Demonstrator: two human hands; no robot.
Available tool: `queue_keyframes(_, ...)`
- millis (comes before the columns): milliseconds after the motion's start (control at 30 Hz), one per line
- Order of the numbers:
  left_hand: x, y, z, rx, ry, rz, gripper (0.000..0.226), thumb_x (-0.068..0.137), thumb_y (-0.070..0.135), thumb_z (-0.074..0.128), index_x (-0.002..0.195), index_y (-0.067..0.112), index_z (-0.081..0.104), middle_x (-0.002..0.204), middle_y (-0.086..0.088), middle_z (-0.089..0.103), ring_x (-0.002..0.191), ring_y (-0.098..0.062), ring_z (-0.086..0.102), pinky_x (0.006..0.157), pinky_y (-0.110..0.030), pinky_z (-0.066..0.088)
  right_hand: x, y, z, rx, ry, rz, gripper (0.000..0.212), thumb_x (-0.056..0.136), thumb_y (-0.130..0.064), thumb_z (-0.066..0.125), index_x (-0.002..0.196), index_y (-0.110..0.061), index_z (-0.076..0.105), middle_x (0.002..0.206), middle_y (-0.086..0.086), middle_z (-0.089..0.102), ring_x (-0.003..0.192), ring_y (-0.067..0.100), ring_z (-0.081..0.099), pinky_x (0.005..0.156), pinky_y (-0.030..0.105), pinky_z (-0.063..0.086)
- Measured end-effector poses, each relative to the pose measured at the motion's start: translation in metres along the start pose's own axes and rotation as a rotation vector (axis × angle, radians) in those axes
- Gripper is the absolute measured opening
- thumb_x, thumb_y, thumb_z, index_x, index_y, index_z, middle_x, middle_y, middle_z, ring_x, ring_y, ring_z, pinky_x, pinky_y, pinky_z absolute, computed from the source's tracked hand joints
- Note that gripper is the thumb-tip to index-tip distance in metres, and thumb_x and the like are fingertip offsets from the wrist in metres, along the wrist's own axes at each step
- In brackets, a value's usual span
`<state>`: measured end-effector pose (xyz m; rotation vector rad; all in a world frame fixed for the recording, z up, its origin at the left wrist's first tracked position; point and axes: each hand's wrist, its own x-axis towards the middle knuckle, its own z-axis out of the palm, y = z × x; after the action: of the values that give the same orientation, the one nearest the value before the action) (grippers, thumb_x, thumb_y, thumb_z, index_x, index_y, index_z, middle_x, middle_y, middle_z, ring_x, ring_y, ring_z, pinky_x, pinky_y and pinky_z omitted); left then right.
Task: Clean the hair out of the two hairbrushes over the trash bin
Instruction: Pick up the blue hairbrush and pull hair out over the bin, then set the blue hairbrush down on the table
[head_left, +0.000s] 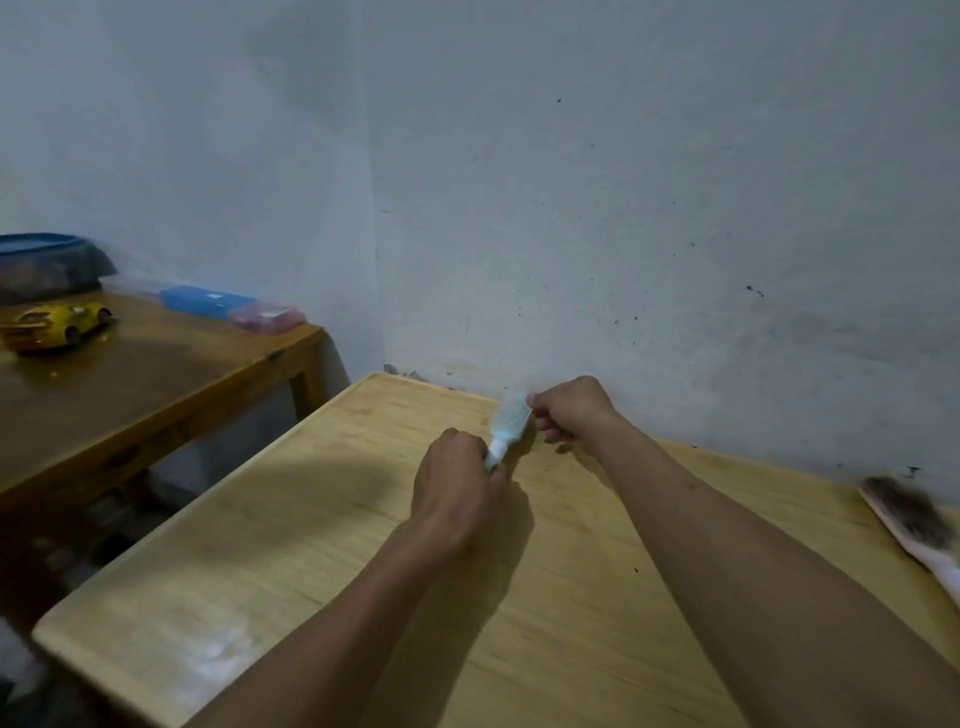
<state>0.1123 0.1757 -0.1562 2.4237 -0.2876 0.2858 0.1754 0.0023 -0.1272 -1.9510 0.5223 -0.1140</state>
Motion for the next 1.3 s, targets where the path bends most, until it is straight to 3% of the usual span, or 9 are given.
queue_keyframes(200,0.011,-0.003,0.017,-0.042,-0.016,-0.002,0.023,0.090,0.025,0.064,0.099,0.008,0.077,0.090,-0.008,0.069,0.077,-0.019,0.063,0.060,-0.029,0.047,0.020,0.009,0.011,-0.012,0.039,-0.025,0.022,0.095,-0.019,0.070,0.093,0.002,0.075,0.068,0.015,0.070,0.049,0.022,0.057,0.054,0.032,0.049)
queue_keyframes(333,0.013,-0.003,0.021,-0.035,-0.016,0.000,0.024,0.090,0.025,0.064,0.098,0.006,0.075,0.090,-0.010,0.065,0.076,-0.019,0.059,0.050,-0.023,0.030,0.024,0.012,0.012,-0.028,0.054,-0.045,0.025,0.097,-0.022,0.068,0.090,-0.001,0.077,0.069,0.014,0.071,0.053,0.022,0.059,0.059,0.034,0.053)
queue_keyframes(467,0.013,0.000,0.021,0.021,-0.007,0.011,0.027,0.092,0.028,0.064,0.107,0.007,0.072,0.102,-0.009,0.061,0.083,-0.020,0.057,0.063,-0.028,0.043,0.022,0.011,0.010,-0.054,0.027,-0.045,0.027,0.100,-0.025,0.065,0.092,-0.003,0.077,0.071,0.013,0.072,0.057,0.023,0.061,0.062,0.034,0.053)
queue_keyframes(600,0.013,0.001,0.023,0.043,0.010,0.010,0.030,0.093,0.032,0.063,0.108,0.008,0.073,0.101,-0.007,0.062,0.083,-0.019,0.059,0.072,-0.034,0.054,0.016,0.011,0.010,-0.113,0.031,-0.048,0.030,0.102,-0.030,0.059,0.093,-0.007,0.076,0.070,0.010,0.070,0.054,0.021,0.058,0.052,0.029,0.046)
queue_keyframes(800,0.010,0.004,0.021,0.048,-0.029,-0.039,0.038,0.091,0.039,0.063,0.115,0.009,0.069,0.109,-0.008,0.060,0.089,-0.019,0.057,0.077,-0.036,0.054,0.012,0.008,0.010,-0.166,0.036,-0.054,0.033,0.104,-0.033,0.057,0.095,-0.006,0.074,0.074,0.011,0.072,0.053,0.020,0.060,0.048,0.026,0.045)
queue_keyframes(900,0.000,0.011,0.014,0.151,-0.013,-0.020,0.061,0.087,0.054,0.060,0.133,0.014,0.054,0.125,-0.010,0.053,0.110,-0.025,0.049,0.091,-0.036,0.046,0.006,0.003,-0.002,-0.147,0.002,-0.036,0.037,0.103,-0.034,0.057,0.100,0.000,0.071,0.075,0.013,0.072,0.056,0.023,0.062,0.053,0.030,0.053)
queue_keyframes(1033,-0.027,0.041,0.011,0.248,0.029,0.133,0.060,0.090,0.058,0.051,0.133,0.016,0.054,0.130,-0.009,0.051,0.117,-0.026,0.041,0.096,-0.037,0.039,-0.005,-0.004,-0.047,-0.214,-0.006,-0.083,0.034,0.102,-0.029,0.060,0.116,0.001,0.067,0.099,0.018,0.076,0.080,0.032,0.076,0.078,0.044,0.066)
queue_keyframes(1200,-0.066,0.103,0.032,0.155,-0.220,0.267,0.059,0.091,0.054,0.053,0.128,0.009,0.058,0.128,-0.015,0.057,0.118,-0.032,0.047,0.096,-0.043,0.042,-0.035,-0.003,-0.125,-0.387,0.052,-0.085,0.038,0.101,-0.022,0.063,0.119,0.011,0.067,0.109,0.021,0.074,0.075,0.026,0.074,0.062,0.034,0.062)
queue_keyframes(1300,-0.085,0.142,0.053,0.118,-0.315,0.286,0.058,0.092,0.055,0.055,0.122,0.005,0.060,0.127,-0.019,0.059,0.115,-0.035,0.051,0.091,-0.044,0.045,-0.052,0.006,-0.174,-0.496,0.114,-0.067,0.041,0.099,-0.020,0.064,0.123,0.013,0.065,0.114,0.027,0.073,0.084,0.033,0.077,0.063,0.034,0.062)
